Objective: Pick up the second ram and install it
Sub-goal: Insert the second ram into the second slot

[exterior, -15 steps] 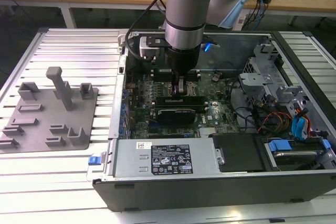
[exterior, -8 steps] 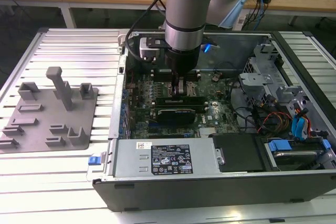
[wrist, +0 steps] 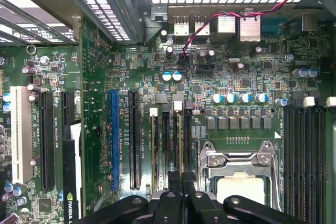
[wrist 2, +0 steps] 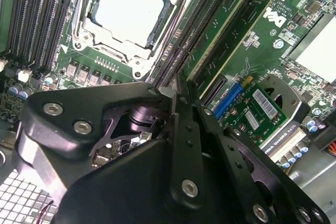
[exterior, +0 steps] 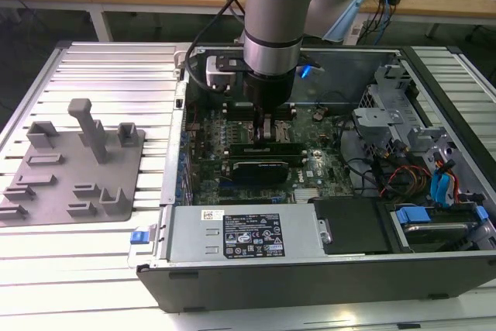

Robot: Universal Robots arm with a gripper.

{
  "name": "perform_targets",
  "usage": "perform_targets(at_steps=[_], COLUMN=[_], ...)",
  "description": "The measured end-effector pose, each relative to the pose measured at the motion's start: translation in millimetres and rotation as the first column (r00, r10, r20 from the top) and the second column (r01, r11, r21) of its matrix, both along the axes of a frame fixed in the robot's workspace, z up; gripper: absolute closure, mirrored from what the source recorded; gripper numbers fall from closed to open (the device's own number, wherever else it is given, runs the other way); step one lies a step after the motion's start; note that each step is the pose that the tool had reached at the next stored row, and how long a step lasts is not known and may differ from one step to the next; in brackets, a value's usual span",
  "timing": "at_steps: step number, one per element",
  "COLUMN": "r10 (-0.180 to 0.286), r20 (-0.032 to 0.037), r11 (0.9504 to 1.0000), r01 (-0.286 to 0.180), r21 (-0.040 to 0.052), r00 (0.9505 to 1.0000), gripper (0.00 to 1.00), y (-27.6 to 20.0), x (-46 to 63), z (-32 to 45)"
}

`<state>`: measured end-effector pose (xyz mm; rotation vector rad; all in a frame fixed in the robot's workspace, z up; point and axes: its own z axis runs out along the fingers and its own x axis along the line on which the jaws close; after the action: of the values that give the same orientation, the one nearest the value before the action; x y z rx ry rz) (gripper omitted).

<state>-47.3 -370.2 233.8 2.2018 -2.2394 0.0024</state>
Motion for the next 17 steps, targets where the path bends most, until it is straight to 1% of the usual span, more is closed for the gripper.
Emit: perform_targets(at_steps=[2,5,7,13,17], r10=[0.000,0.000,0.000,0.000,0.000], r20=[0.0000,0.0000,-0.0020,-0.0030,-0.0028], r11=[1.0000,1.0000,1.0000,1.0000,1.0000], r01=[0.000,0.000,0.000,0.000,0.000], r21=[0.0001,0.0000,-0.0002,-0.0002,0.0017], r00=[1.0000,1.0000,1.0000,1.0000,1.0000], gripper=[0.91,0.91,0.91,0.91,0.91], y=[0.0,0.0,0.0,0.0,0.0], x=[0.0,0.0,-0.1,0.0,0.0], z=[2.1,2.6,2.7,2.3,0.7])
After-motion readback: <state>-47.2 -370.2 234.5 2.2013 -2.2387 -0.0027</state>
